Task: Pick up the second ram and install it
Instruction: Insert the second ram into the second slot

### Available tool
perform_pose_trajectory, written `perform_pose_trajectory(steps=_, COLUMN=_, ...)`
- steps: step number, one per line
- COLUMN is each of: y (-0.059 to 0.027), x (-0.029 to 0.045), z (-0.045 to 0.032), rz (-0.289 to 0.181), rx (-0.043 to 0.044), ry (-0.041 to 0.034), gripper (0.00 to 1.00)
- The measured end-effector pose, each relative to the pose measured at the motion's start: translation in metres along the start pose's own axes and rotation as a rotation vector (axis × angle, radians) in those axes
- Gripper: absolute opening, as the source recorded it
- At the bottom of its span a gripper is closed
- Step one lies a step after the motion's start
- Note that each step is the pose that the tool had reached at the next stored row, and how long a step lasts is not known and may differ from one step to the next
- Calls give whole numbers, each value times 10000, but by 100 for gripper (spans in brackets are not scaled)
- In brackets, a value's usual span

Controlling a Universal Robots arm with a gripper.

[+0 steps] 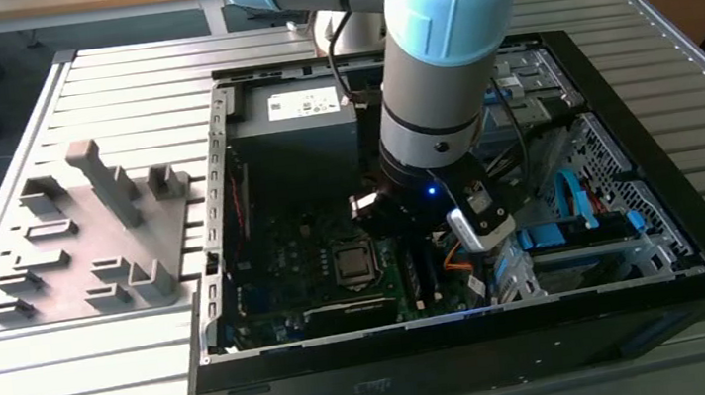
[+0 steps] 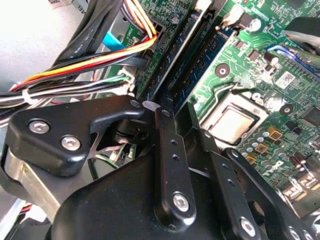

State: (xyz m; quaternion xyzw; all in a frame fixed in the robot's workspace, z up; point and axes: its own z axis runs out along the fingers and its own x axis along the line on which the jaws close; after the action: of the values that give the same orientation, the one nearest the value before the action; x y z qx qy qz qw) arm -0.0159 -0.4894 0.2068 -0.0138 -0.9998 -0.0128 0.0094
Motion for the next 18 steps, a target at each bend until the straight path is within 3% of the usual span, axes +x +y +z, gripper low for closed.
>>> perform_pose_trajectory(steps=3, y=2, x=1, z=-71, rz=1, rx=1, ry=0, gripper=27)
perform_pose_trajectory(steps=8, y=8, x=6, z=-291, rz=0, rx=9, ry=0, gripper=27)
perform_pose_trajectory(steps=11, y=29, x=6, z=-315, rz=0, rx=8, ry=0, gripper=26)
perform_pose_trajectory(steps=13, y=36, x=6, z=-315, rz=-1, rx=6, ry=-1, gripper=14)
perform_pose_trajectory(steps=15, y=43, x=4, z=-315, rz=1, rx=8, ry=12, gripper=10)
perform_pose_trajectory(steps=18, y=53, x=3, z=-323, rz=1, rx=13, ry=20, gripper=10)
